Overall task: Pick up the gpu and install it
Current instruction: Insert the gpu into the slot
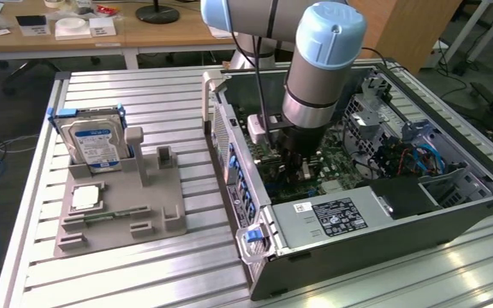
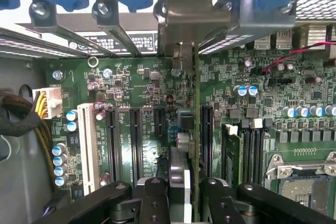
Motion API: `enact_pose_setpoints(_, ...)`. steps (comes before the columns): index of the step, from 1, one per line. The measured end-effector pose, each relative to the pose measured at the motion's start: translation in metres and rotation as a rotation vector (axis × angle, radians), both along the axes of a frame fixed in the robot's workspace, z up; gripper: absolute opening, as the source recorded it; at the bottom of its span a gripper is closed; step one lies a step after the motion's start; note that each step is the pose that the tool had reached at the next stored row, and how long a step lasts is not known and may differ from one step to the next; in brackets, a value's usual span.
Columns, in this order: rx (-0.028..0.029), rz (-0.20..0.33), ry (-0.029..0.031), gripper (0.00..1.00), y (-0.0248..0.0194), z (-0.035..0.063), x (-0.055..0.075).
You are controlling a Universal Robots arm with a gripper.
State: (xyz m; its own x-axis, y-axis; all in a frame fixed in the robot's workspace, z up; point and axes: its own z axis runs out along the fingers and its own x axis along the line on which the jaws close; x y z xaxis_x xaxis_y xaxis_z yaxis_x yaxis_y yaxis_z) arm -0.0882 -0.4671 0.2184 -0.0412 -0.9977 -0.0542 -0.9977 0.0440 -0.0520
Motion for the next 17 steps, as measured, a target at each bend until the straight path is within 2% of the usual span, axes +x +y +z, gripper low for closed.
enact_pose_setpoints(17,0.0002,0.0,-0.0001,0.28,0.0002,-0.0026,-0.0002)
